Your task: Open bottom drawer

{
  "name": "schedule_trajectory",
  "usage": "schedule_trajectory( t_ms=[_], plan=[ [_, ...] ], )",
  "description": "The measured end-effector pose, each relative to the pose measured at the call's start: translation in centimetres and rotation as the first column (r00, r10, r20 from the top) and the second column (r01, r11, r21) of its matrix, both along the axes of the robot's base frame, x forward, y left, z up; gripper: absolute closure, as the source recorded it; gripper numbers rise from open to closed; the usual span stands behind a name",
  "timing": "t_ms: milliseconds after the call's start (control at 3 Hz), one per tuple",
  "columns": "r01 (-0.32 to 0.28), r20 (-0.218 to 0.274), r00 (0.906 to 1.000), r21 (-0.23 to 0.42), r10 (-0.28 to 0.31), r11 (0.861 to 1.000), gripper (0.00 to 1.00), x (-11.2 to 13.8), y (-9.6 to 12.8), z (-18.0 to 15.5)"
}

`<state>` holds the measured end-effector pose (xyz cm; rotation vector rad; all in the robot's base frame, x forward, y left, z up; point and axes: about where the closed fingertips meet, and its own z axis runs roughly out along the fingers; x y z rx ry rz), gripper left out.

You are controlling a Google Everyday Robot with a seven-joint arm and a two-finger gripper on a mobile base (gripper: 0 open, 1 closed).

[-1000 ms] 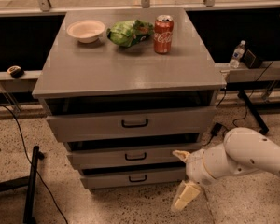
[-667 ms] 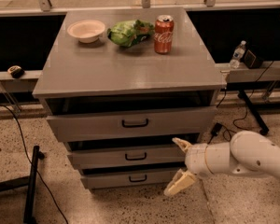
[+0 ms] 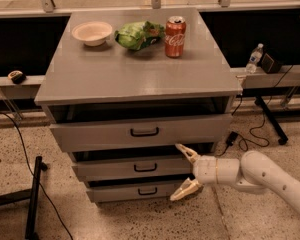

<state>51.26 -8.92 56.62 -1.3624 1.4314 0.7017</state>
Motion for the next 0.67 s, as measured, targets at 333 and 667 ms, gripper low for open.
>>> schedule_trajectory(
  t_ms=[333,667],
  plan=[
    [-0.109,-0.026,0.9934,0.076,0.111,0.991,0.00,1.0,-0.8,-7.3],
    [-0.204,-0.073,0.9733,0.155,0.218,0.966,0.00,-0.2,-1.3,-15.1]
  ],
)
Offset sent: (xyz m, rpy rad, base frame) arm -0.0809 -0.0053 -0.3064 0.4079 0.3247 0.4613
